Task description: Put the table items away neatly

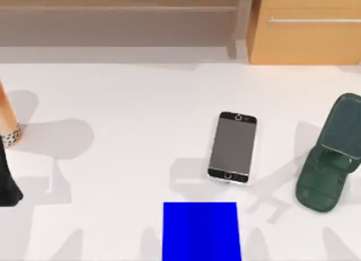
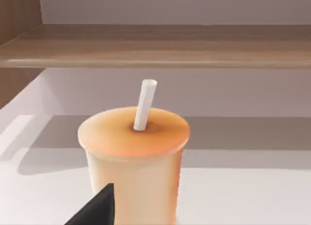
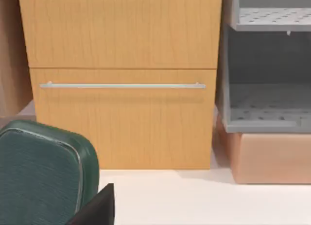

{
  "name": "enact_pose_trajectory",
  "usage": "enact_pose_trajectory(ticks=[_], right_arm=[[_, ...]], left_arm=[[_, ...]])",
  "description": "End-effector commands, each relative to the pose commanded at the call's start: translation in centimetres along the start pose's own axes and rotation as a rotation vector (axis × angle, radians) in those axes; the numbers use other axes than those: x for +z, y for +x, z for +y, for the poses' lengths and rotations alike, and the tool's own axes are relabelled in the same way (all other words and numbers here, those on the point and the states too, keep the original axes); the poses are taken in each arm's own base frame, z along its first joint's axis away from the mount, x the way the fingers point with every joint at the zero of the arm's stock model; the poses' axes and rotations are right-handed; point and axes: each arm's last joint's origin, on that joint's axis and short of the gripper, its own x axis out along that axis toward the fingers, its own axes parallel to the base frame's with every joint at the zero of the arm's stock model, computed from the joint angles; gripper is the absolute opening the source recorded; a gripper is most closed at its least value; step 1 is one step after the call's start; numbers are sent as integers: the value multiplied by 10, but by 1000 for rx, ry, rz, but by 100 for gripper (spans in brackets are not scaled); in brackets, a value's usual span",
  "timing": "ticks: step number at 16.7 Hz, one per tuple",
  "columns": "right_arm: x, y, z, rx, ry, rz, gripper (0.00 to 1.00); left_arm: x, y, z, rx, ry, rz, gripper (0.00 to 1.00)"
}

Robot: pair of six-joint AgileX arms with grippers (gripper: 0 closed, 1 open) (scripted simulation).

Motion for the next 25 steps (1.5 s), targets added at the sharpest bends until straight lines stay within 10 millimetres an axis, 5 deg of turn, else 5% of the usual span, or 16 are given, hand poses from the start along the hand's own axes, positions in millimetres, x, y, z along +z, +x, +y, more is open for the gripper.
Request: enact_pose_trajectory(ticks=[6,11,18,21,25], right_arm=[[17,2,-2,-16,3,77,100],[74,24,-7,-62,19,323,100],[132,133,-34,-152,84,835,100],[130,190,-54,-189,125,1040,100],[104,253,-82,-228,181,1279,100]], left_arm=[[0,0,0,0,0,0,100],[0,0,0,0,0,0,100],[0,0,0,0,0,0,100],[0,0,0,0,0,0,100],[0,0,0,0,0,0,100]])
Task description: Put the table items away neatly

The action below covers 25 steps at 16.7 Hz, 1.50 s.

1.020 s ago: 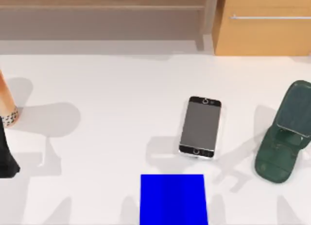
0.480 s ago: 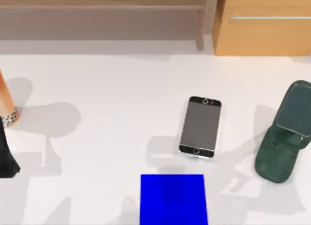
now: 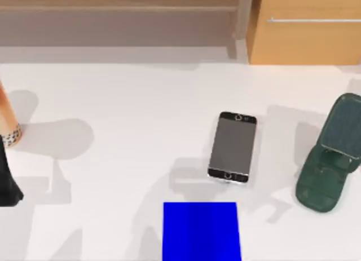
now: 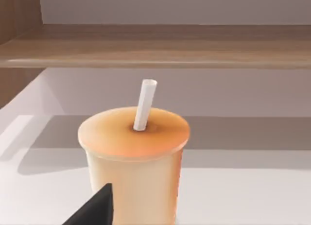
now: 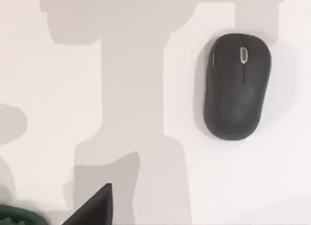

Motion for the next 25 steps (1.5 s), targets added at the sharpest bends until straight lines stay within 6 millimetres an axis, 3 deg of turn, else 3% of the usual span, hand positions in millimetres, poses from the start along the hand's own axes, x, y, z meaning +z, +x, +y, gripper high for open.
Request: enact_pose_trajectory(ticks=[5,9,16,22,25], right_arm=[[38,58,-14,-15,44,216,100],[48,78,-20,-18,58,282,100],[46,83,-18,-18,56,284,100],[31,145,-20,-18,58,274,100],[23,164,-21,-18,59,282,100]], left_arm=[[0,0,0,0,0,0,100],[0,0,0,0,0,0,100],[0,0,0,0,0,0,100],[0,0,0,0,0,0,100],[0,0,0,0,0,0,100]])
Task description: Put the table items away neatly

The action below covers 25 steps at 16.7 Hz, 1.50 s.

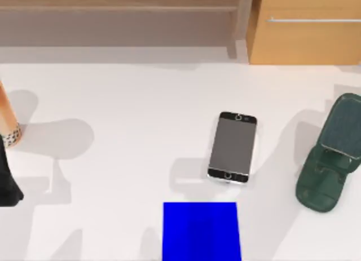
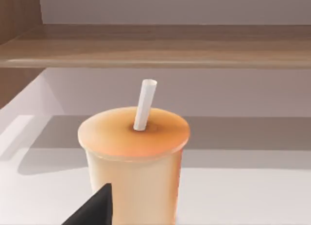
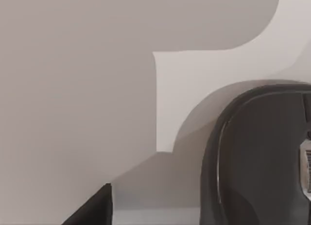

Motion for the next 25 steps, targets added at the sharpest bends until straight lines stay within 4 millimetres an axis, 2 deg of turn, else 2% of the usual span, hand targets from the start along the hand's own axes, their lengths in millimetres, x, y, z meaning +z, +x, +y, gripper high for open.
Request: enact_pose_trajectory(ticks=[3,16,25], right_arm=[[0,0,0,0,0,0,100],[0,0,0,0,0,0,2],[0,-2,1,2,0,-4,0]], left_arm=[[0,0,0,0,0,0,100],[0,0,0,0,0,0,100],[0,0,0,0,0,0,100]])
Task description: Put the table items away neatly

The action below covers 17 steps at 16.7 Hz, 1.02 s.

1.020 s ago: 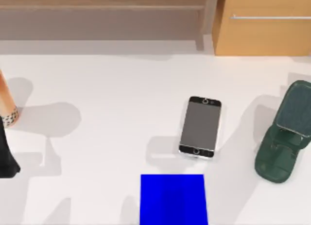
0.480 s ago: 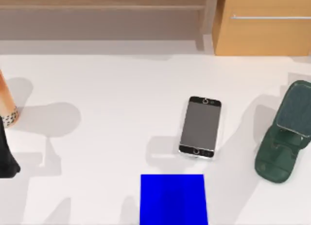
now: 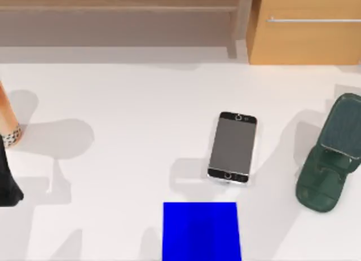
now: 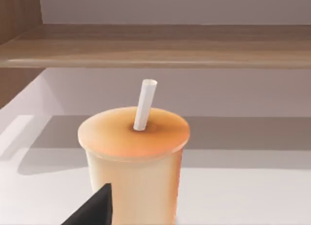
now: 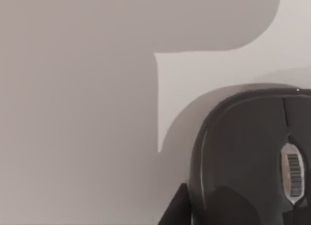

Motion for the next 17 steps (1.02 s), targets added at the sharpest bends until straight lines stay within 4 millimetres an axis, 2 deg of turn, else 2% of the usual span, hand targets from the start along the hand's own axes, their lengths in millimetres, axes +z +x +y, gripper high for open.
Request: enact_pose_trajectory(ticks=[2,4,12,14,17], right_arm=[[1,-4,0,0,0,0,0],[3,-17,0,0,0,2,0],[1,-95,0,0,0,1,0],[0,-100,0,0,0,0,0],[1,-98,1,0,0,4,0]], left_arm=[[0,0,0,0,0,0,100],[0,0,0,0,0,0,100],[0,0,0,0,0,0,100],[0,0,0,0,0,0,100],[0,0,0,0,0,0,100]])
